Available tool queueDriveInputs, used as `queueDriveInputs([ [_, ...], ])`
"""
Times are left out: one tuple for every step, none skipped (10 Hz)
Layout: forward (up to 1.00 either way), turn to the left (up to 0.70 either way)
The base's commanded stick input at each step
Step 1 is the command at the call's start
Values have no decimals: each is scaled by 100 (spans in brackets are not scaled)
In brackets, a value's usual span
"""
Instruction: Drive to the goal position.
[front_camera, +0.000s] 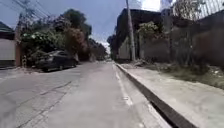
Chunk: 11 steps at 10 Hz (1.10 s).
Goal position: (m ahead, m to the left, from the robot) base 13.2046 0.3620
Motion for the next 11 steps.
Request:
queueDriveInputs([
  [100,0],
  [100,0],
  [100,0],
  [100,0],
  [100,0],
  [100,0],
  [100,0],
  [100,0],
  [100,0],
  [100,0],
  [100,0],
])
